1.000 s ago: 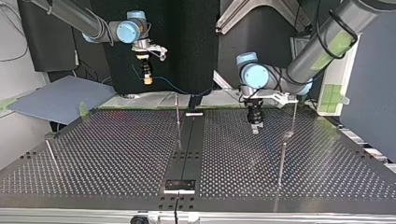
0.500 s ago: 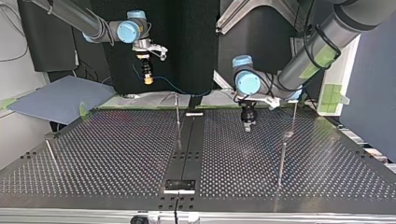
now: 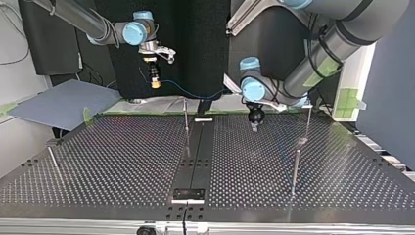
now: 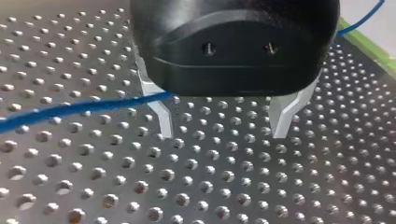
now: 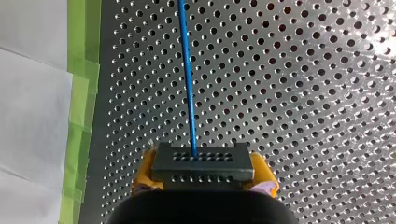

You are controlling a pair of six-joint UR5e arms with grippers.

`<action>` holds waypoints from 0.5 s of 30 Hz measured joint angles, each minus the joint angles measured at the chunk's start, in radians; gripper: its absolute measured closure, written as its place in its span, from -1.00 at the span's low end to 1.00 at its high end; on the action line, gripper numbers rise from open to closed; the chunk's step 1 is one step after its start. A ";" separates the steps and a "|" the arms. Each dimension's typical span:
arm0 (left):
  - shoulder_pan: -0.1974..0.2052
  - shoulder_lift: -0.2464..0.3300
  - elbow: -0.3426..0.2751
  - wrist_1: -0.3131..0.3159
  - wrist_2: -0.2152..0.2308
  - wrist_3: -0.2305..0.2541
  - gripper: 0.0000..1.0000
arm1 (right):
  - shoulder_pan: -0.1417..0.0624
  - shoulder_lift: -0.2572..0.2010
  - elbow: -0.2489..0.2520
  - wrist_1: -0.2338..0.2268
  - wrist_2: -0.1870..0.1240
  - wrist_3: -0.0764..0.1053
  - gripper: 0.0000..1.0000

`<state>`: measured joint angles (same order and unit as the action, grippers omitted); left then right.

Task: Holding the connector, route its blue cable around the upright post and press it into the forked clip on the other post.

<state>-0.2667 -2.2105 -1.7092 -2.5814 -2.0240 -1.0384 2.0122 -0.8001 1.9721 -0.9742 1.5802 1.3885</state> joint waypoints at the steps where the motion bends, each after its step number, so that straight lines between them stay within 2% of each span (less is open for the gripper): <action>1: 0.000 -0.002 0.003 -0.006 -0.005 0.000 -1.00 | 0.000 0.000 0.000 0.000 0.000 0.000 1.00; 5: 0.002 -0.013 0.011 -0.028 -0.021 -0.001 -1.00 | 0.000 0.000 0.000 0.000 0.000 0.000 1.00; 15: -0.024 -0.095 0.065 -0.111 -0.047 0.013 -1.00 | 0.000 0.000 0.000 0.000 0.000 0.000 1.00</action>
<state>-0.2905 -2.3052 -1.6440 -2.6924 -2.0706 -1.0255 2.0124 -0.8001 1.9721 -0.9742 1.5802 1.3885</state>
